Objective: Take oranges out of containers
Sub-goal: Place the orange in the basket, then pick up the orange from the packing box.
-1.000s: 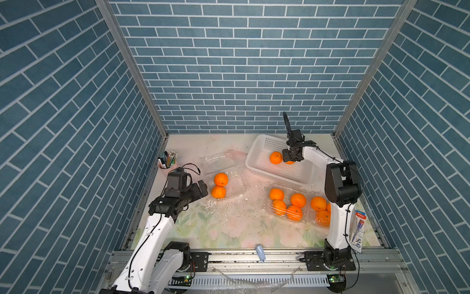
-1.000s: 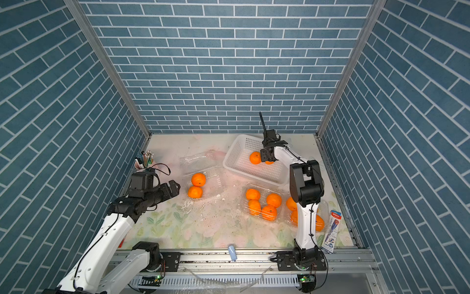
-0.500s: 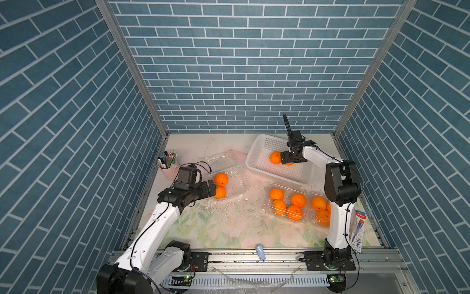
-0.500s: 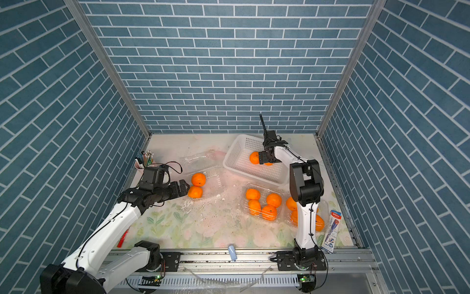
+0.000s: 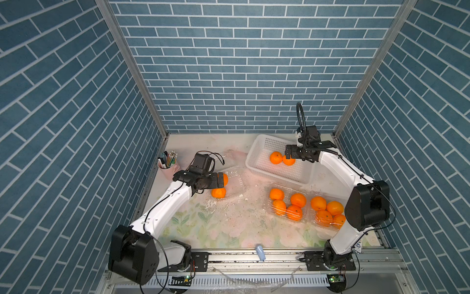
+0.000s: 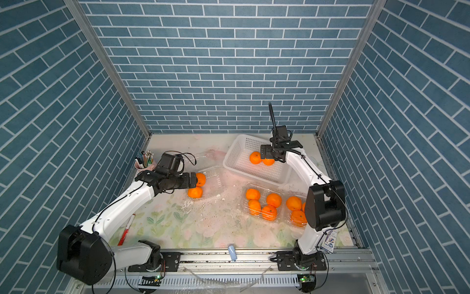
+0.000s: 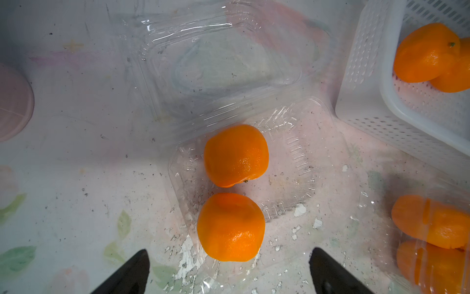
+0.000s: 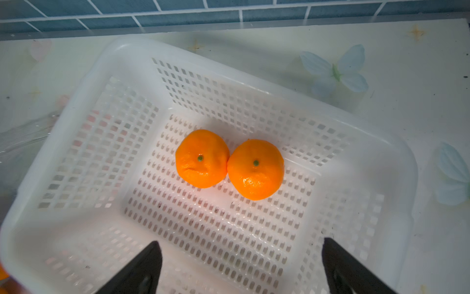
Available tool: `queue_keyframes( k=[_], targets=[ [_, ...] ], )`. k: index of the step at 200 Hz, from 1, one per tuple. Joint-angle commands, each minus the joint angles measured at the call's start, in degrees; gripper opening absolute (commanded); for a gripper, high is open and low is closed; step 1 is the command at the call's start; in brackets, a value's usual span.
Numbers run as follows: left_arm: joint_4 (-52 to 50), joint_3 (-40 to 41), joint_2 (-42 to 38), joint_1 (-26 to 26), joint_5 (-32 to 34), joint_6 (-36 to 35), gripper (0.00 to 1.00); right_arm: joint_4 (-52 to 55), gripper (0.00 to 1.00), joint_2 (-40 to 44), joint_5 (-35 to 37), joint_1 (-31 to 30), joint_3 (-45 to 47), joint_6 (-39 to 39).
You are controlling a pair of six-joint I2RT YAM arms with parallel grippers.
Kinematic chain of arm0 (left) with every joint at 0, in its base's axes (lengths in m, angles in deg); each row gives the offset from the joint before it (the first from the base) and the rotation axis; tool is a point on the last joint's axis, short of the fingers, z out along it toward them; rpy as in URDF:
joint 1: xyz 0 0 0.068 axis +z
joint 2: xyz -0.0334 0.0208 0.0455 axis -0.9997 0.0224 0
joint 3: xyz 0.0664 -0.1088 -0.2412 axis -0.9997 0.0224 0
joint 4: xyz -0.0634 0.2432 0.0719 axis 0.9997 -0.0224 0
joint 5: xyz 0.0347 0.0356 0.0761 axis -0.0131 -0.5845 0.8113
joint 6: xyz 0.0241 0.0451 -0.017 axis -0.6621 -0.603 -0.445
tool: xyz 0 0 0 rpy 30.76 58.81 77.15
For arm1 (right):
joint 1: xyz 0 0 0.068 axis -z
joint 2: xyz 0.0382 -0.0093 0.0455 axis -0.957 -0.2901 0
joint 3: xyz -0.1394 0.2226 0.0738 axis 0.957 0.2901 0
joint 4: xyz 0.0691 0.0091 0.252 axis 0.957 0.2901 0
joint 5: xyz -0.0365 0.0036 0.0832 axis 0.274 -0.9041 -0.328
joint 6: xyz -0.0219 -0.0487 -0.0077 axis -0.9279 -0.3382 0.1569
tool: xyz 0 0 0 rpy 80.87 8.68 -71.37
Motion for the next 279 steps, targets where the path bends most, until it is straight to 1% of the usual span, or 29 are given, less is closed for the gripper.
queue_keyframes(
  k=[1, 42, 53, 106, 144, 201, 235, 279],
  targets=[
    [-2.33, -2.54, 3.51, -0.97, 2.32, -2.13, 0.99, -2.35, 0.96, 3.75, -3.44, -1.10, 4.26, 3.89],
    [-2.95, -6.75, 10.98, -2.19, 3.41, -3.09, 0.99, -3.94, 0.96, 8.43, -3.77, -4.06, 9.51, 4.87],
    [-3.04, -7.96, 13.02, -2.27, 3.35, -3.03, 0.99, -5.10, 0.95, 9.20, -2.45, -4.66, 11.13, 5.32],
    [-4.25, -13.16, 21.07, -2.39, 3.21, -2.60, 1.00, -6.12, 0.93, 11.26, -3.44, -4.96, 14.75, 5.85],
    [-4.40, -15.27, 25.28, -2.43, 2.39, -1.82, 0.95, -6.80, 0.93, 12.16, -3.26, -4.96, 16.20, 5.60],
    [-4.09, -17.28, 28.73, -2.53, 2.68, -1.60, 0.91, -6.49, 0.92, 11.86, -4.14, -5.01, 16.30, 5.04],
    [-4.38, -18.18, 30.98, -2.64, 4.38, -1.60, 0.85, -4.89, 0.92, 11.83, -4.14, -4.97, 15.02, 3.80],
    [-5.69, -19.86, 32.51, -4.41, 6.13, -2.30, 0.79, -3.13, 0.92, 12.79, -3.10, -4.97, 13.29, 2.28]
  ],
)
